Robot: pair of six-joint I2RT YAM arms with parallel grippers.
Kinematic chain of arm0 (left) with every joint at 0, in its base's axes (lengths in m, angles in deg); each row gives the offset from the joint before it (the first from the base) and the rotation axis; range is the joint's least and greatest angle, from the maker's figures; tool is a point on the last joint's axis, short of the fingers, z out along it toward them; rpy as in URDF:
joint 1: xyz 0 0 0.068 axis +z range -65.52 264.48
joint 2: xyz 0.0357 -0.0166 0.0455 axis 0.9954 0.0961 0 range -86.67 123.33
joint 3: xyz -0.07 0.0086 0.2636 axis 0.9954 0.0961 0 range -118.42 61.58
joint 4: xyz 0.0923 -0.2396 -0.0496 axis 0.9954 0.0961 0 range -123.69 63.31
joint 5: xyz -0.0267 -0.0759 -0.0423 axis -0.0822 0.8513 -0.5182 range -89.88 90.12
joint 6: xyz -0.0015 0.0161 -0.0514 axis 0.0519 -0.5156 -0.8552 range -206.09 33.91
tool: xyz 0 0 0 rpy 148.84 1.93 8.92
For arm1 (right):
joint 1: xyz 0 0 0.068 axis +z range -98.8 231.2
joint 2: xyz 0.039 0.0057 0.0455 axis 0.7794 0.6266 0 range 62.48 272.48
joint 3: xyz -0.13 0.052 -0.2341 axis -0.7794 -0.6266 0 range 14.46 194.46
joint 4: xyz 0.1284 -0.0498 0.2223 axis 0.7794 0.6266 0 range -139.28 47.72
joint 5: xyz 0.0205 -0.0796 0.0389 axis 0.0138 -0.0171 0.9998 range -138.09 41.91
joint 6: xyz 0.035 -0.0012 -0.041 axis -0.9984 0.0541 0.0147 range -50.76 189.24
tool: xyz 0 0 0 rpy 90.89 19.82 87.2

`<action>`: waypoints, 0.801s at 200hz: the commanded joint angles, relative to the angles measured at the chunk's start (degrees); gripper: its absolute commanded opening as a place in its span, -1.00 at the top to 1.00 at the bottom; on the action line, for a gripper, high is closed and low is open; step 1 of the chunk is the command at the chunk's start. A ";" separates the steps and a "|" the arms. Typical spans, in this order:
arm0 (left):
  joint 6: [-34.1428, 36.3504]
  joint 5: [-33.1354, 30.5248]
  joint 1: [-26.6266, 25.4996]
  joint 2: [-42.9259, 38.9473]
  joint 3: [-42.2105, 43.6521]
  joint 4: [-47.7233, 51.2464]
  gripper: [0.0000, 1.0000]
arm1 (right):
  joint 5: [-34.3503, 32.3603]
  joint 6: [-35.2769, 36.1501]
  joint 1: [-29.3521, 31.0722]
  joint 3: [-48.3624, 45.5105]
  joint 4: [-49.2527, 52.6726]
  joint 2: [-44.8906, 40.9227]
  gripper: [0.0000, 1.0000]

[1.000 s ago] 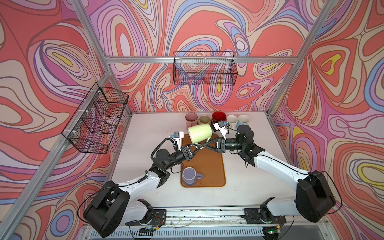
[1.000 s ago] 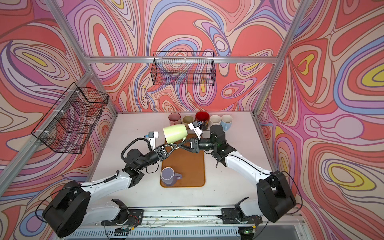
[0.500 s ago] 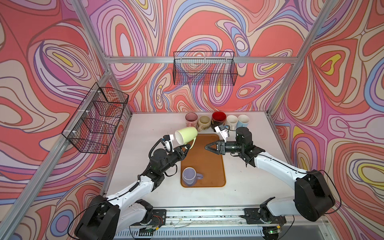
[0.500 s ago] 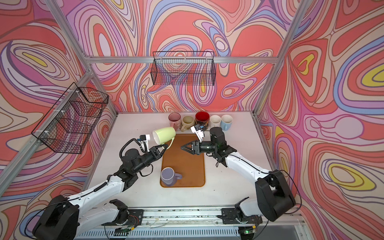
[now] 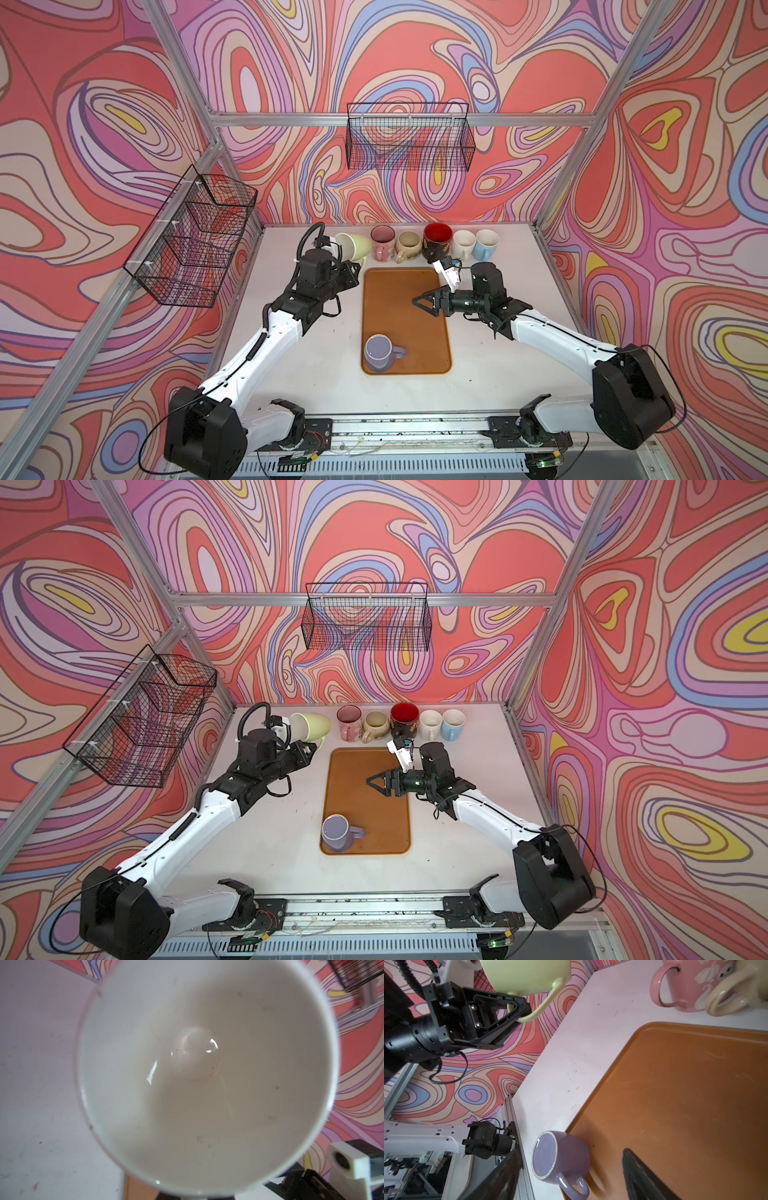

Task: Turn the mug right side up
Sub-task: 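Carry the upright green mug beyond the tray with the left gripper while the right withdraws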

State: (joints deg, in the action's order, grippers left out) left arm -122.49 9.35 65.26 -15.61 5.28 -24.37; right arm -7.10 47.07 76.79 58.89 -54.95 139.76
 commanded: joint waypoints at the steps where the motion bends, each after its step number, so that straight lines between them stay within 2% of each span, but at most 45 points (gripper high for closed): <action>1: 10.18 -3.27 1.09 4.20 -7.77 11.70 1.00 | -5.68 1.63 -0.15 -1.54 -0.64 -2.77 -0.77; 25: 16.24 -5.58 1.38 11.09 -16.38 19.96 1.00 | -13.07 1.71 -0.16 -3.01 0.13 -4.35 -0.88; 46: 20.08 -7.77 1.48 16.67 -23.13 24.91 1.00 | -19.63 1.40 -0.14 -3.89 1.07 -4.84 -0.89; 79: 24.09 -10.99 1.92 25.22 -32.50 30.19 1.00 | -26.03 0.66 -0.16 -3.77 3.66 -3.90 -0.89; 160: 28.02 -14.73 4.28 43.00 -51.20 36.42 1.00 | -27.98 0.21 -0.11 -3.32 4.75 -2.96 -0.89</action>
State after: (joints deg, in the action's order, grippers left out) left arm -96.96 -3.13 68.60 24.59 -40.24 10.87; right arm -33.59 47.50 76.76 55.37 -50.80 136.46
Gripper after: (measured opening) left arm 0.158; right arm 0.945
